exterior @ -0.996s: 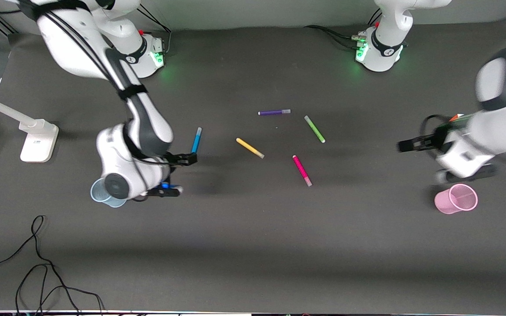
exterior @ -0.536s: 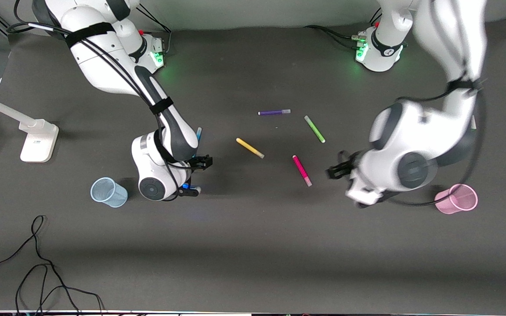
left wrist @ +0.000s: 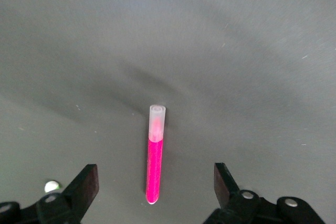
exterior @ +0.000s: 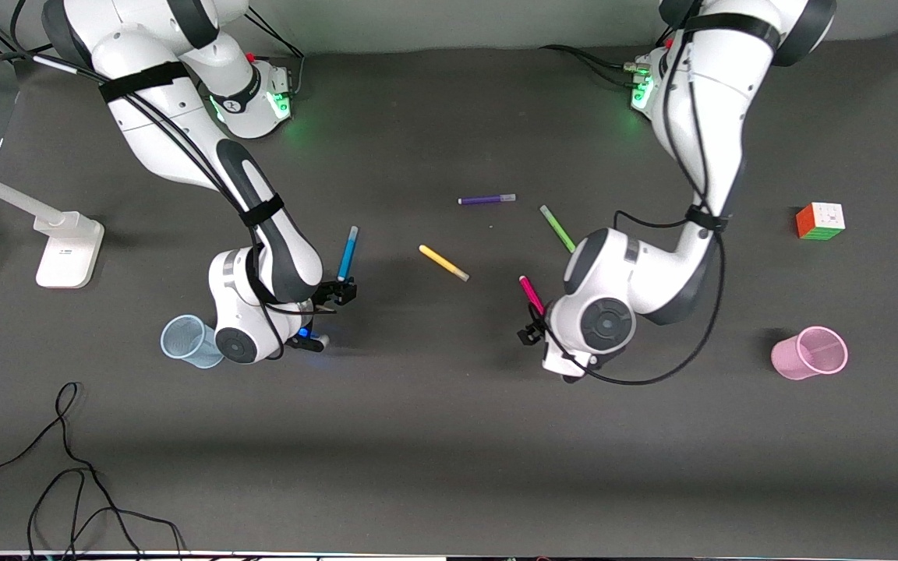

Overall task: Place pink and blue markers in matching cups
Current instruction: 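Grasp the blue marker with the right gripper while the left gripper grasps the pink marker, then carry the blue marker to the blue cup while the left gripper carries the pink marker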

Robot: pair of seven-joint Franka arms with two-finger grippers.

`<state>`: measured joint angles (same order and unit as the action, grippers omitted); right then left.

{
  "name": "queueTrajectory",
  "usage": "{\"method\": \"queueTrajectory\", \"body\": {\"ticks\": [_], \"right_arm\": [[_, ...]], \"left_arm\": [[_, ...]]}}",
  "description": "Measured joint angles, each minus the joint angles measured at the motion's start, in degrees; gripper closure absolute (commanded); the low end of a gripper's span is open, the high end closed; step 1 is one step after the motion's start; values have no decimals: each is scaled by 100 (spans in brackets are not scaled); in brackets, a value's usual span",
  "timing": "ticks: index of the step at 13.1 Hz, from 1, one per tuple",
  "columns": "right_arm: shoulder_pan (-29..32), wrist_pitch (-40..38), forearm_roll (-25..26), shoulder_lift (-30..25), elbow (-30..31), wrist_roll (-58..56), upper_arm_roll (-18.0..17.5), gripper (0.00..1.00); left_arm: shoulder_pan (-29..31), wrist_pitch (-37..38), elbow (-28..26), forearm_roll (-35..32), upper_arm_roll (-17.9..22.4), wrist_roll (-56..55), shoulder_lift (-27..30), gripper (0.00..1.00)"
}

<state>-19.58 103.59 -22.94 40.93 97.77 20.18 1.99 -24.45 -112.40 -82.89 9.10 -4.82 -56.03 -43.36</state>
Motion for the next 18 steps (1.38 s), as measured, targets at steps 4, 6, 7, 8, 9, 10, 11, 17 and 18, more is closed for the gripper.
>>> {"method": "queueTrajectory", "body": {"ticks": [4,6,7,8,9,10,11,17,18], "right_arm": [[-87,266,-40,0,143,3,-5,33],[-87,404,-42,2,231,3,-10,67],[-87,433,-41,2,246,3,-9,80],[-84,428,-42,-5,248,3,-9,89],[-82,425,-42,-17,248,3,-9,96],[-83,425,-42,-27,248,3,-10,100],[-83,423,-48,-28,248,3,-16,100],[-91,429,-195,-40,242,2,-48,100],[-90,369,-195,-86,206,2,-46,100]], "left_arm": [[-41,-70,-370,3,-4,-34,-51,16],[-142,-105,-592,18,-10,-38,-56,20],[-167,-126,-643,38,-11,-44,-55,22],[-168,-148,-659,113,-9,-46,-56,23],[-168,-193,-659,228,-6,-46,-55,25],[-168,-252,-662,302,-4,-46,-55,27],[-169,-312,-670,332,-5,-46,-55,31],[-169,-374,-682,359,-3,-48,-55,77],[-169,-374,-683,360,-3,-49,-55,84]]}}
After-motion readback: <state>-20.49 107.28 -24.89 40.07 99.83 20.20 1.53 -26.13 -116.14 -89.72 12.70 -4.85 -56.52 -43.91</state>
